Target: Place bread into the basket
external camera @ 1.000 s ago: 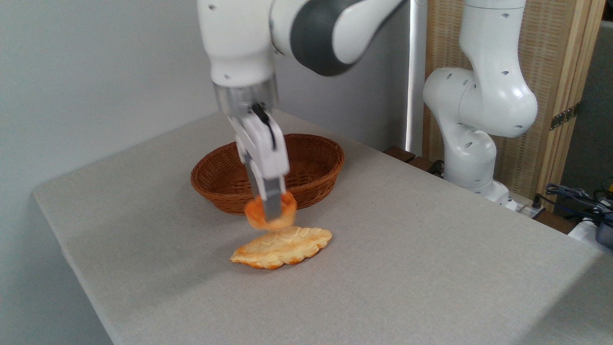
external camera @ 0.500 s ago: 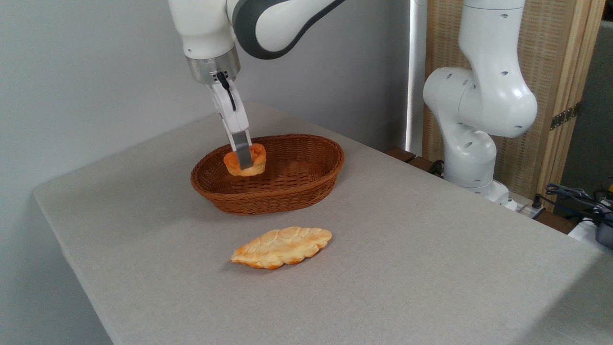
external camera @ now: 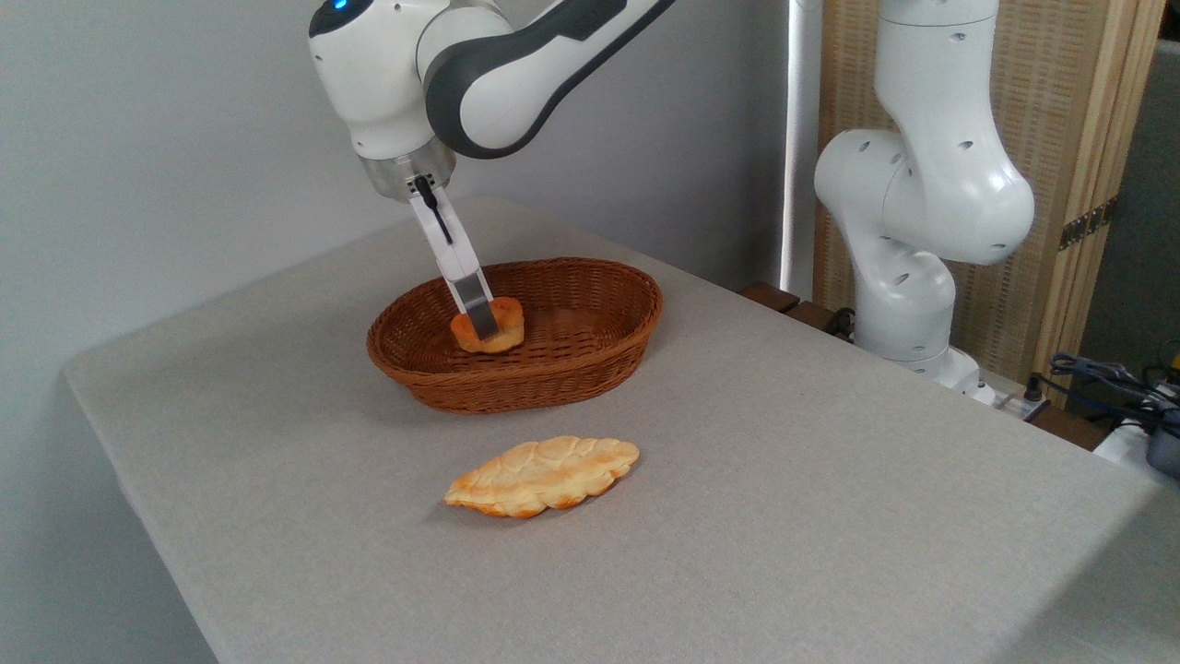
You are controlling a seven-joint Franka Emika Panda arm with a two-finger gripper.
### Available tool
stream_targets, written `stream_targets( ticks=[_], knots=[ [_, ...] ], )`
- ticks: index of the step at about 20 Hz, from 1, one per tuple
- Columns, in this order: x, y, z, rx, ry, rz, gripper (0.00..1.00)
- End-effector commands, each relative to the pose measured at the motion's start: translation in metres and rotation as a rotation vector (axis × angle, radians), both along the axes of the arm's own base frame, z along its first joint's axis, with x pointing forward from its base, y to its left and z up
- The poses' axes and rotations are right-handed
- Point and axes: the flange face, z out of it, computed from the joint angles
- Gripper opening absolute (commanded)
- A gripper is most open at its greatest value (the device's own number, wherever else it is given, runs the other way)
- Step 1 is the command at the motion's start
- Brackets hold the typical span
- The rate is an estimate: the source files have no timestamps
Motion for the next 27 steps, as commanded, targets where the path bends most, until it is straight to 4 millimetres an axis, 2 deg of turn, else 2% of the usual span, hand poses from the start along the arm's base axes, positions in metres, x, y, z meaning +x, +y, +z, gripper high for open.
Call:
stream_targets(
  ticks=[1, 3, 5, 10, 14, 16, 18, 19, 24, 27],
  knots=[
    [0.003, 0.002, 0.008, -0.013, -0.009, 0.015, 1.0],
    [0.005, 0.004, 0.012, -0.015, -0.018, 0.022, 1.0],
    [0.01, 0.013, 0.029, -0.015, -0.054, 0.036, 1.0],
    [0.044, 0.088, 0.078, -0.003, -0.156, 0.157, 1.0],
    [0.066, 0.146, 0.109, 0.057, -0.245, 0.214, 1.0],
    [0.073, 0.174, 0.118, 0.06, -0.253, 0.264, 1.0],
    [0.078, 0.207, 0.137, 0.061, -0.259, 0.319, 1.0],
    [0.078, 0.218, 0.139, 0.066, -0.245, 0.335, 1.0],
    [0.079, 0.229, 0.135, 0.163, -0.252, 0.317, 1.0],
    [0.079, 0.229, 0.141, 0.154, -0.254, 0.33, 1.0]
  ],
)
